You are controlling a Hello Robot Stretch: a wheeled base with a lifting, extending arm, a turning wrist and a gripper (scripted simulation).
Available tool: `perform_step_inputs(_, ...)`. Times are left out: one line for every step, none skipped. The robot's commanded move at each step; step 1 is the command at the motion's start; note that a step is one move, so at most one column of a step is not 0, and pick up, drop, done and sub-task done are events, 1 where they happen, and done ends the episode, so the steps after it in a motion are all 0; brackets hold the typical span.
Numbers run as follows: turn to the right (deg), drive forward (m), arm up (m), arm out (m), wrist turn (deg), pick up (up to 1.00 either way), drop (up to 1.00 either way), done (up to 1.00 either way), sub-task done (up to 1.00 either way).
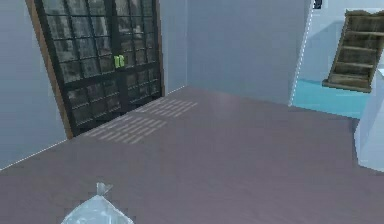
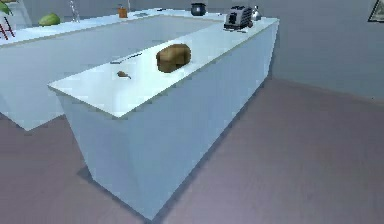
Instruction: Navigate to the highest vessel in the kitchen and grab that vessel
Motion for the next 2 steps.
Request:
perform_step_inputs(0.0, 0.05, 0.0, 0.0, 0.0, 0.0, 0.0, 0.0, 0.0)
perform_step_inputs(30.0, 0.0, 0.0, 0.0, 0.0, 0.0, 0.0, 0.0, 0.0)
